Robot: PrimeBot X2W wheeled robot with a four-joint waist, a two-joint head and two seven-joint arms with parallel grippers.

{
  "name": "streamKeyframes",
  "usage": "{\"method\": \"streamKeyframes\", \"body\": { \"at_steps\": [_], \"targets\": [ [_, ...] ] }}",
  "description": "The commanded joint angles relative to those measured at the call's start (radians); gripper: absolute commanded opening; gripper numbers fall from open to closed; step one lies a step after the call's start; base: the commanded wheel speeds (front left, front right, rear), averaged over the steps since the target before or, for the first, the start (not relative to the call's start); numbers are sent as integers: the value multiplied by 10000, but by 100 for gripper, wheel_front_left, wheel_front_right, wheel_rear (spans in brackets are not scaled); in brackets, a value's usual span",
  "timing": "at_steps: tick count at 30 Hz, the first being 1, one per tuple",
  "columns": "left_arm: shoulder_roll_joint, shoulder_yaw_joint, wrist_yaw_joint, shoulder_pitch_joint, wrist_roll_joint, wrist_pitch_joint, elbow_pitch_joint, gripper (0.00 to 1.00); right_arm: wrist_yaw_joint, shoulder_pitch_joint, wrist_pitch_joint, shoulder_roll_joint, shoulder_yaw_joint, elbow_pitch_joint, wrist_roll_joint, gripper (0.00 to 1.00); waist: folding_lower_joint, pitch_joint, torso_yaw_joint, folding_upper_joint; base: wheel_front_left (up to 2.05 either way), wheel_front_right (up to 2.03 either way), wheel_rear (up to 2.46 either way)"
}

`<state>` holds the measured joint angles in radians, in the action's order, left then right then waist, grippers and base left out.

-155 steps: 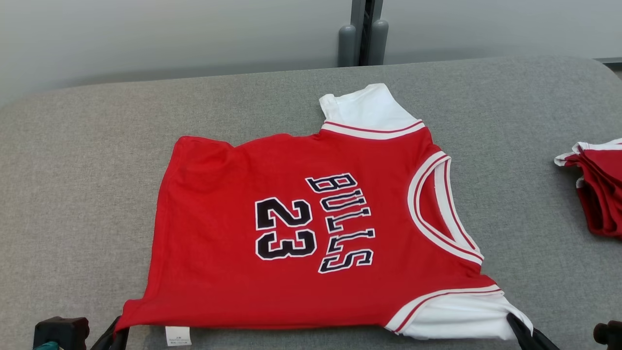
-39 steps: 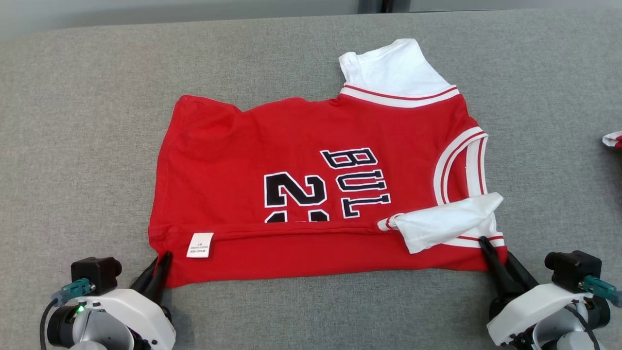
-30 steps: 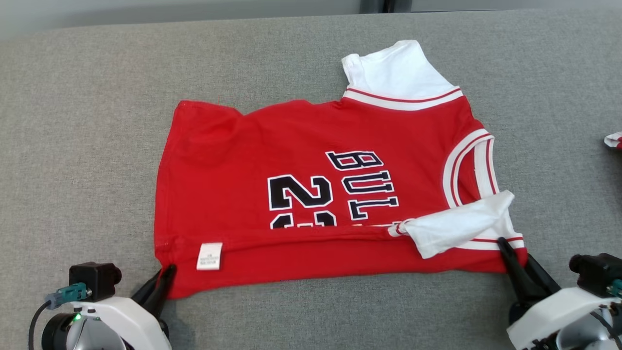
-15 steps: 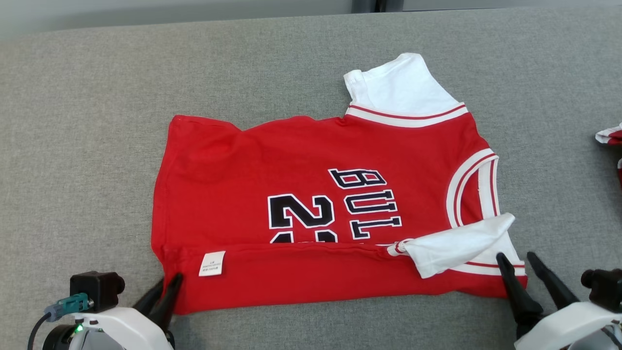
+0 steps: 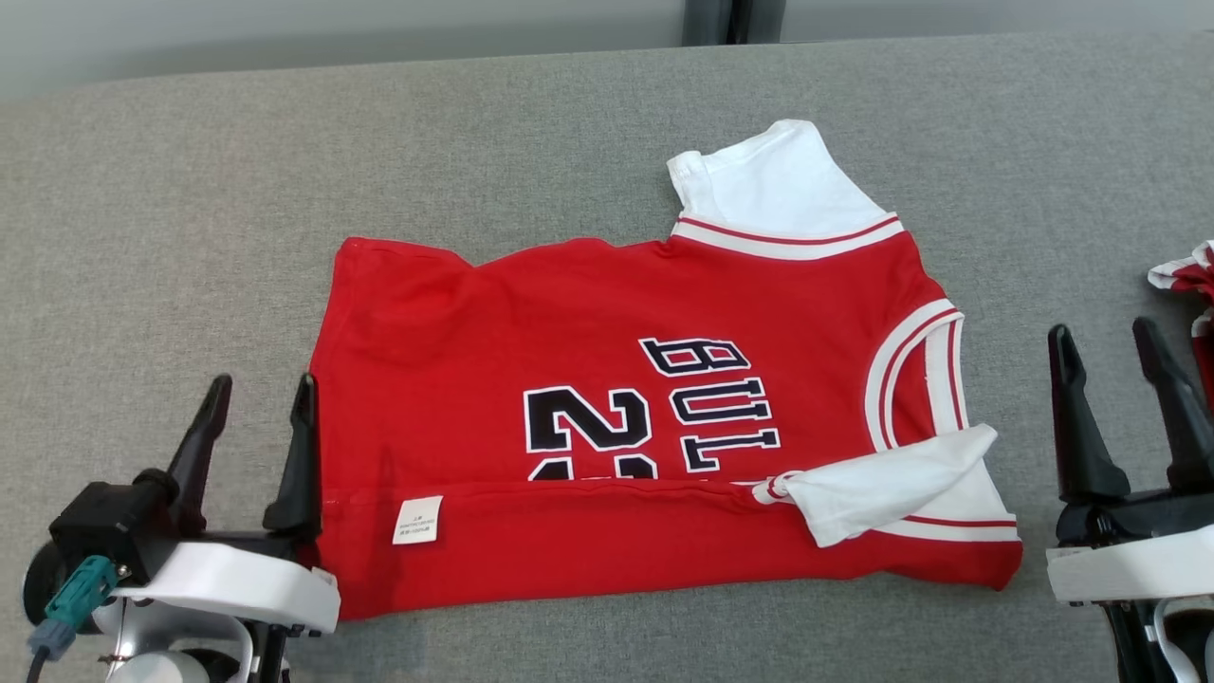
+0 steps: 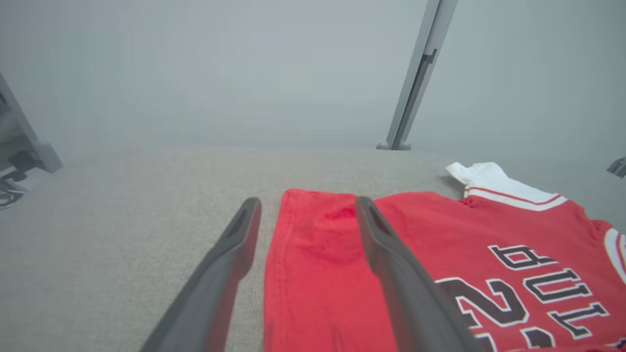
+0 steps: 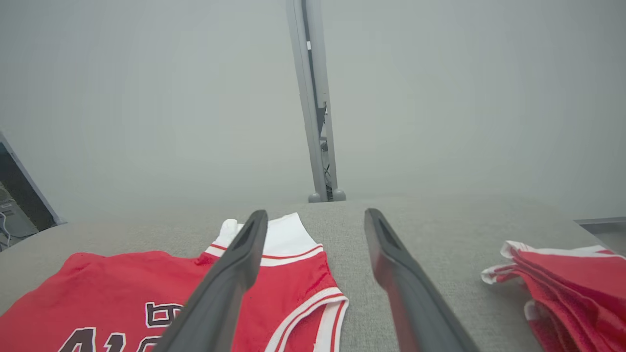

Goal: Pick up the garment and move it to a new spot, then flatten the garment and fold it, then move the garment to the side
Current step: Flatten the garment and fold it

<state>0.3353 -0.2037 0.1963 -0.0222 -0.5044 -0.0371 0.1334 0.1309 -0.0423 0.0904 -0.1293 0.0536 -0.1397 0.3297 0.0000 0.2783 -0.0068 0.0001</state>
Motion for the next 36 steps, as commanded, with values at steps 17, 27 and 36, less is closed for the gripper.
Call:
{"method": "streamKeyframes", "body": {
  "at_steps": [17,27,36],
  "targets": [
    [184,-246,433,-782,942,-324,451,100,-3,-334,-285,258,8,-678,-448,100,0,148,124,-1,0,0,0],
    [272,-343,-1465,-4195,-843,1481,-2567,100,-3,-840,-265,264,-342,-554,-297,100,0,1079,-295,-1,0,0,0],
    [534,-269,-2697,-6369,-2053,3055,-6158,100,-3,-1165,109,310,-607,-6,-87,100,0,1699,-881,-1,0,0,0]
  ]
}}
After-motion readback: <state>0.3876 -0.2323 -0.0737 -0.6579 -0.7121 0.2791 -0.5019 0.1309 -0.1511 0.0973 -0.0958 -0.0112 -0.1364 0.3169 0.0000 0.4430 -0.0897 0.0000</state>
